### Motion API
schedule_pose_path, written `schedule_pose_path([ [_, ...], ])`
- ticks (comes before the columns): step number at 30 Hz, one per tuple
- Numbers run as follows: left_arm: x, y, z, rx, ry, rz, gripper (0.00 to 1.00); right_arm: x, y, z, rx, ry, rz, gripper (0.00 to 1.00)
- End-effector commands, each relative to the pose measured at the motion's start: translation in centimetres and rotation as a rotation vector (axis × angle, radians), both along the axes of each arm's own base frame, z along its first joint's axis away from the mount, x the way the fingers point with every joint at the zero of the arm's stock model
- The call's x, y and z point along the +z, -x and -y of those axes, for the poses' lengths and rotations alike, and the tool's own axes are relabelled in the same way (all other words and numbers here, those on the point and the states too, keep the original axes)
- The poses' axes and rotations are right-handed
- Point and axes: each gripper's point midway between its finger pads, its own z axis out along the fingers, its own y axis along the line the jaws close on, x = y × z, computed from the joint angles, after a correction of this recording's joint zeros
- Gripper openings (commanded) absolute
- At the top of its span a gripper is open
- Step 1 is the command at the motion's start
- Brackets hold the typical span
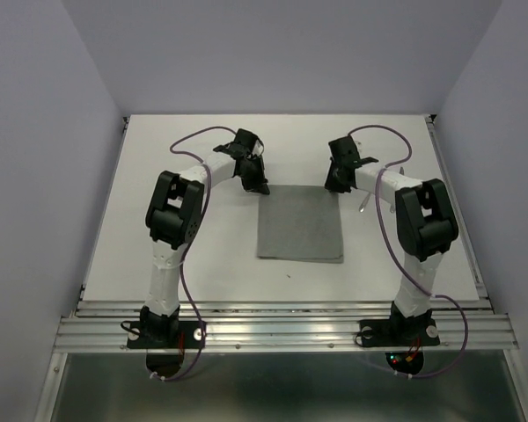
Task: Fold the napkin into a case and place the utensils inside
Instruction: Smooth out the square-folded napkin at the center of the board.
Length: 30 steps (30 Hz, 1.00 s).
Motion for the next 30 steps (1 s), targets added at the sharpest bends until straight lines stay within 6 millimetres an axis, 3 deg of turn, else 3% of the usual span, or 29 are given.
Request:
schedule_pose_path([
  [1, 0.4, -1.7, -0.4, 0.011, -0.019, 0.038, 0.0, -0.4, -1.6, 1.3, -0.036, 0.041, 0.025, 0.07],
  [7, -0.3, -2.1, -0.5, 0.015, -0.039, 0.037, 0.0, -2.0, -1.9, 2.5, -0.05, 0.1, -0.001, 0.06],
  [14, 4.2, -3.5, -0.8, 0.028, -0.02, 0.136, 0.0, 3.0, -2.3, 1.6, -0.026, 0.034, 0.099, 0.06],
  [16, 4.2, -3.7, -0.8, 0.03, -0.018, 0.134, 0.0, 4.2, -2.2, 1.7, -0.026, 0.027, 0.123, 0.06],
  [20, 3.0, -4.1, -0.7, 0.028, -0.03, 0.106, 0.0, 4.3, -1.6, 2.0, -0.03, 0.032, 0.121, 0.06],
  [26, 2.4, -4.7, -0.6, 0.043, -0.028, 0.11, 0.0, 1.7, -1.4, 2.5, -0.043, 0.067, 0.075, 0.06],
  [30, 0.9, -4.7, -0.7, 0.039, -0.047, 0.082, 0.0, -0.8, -1.7, 2.5, -0.041, 0.092, 0.03, 0.06],
])
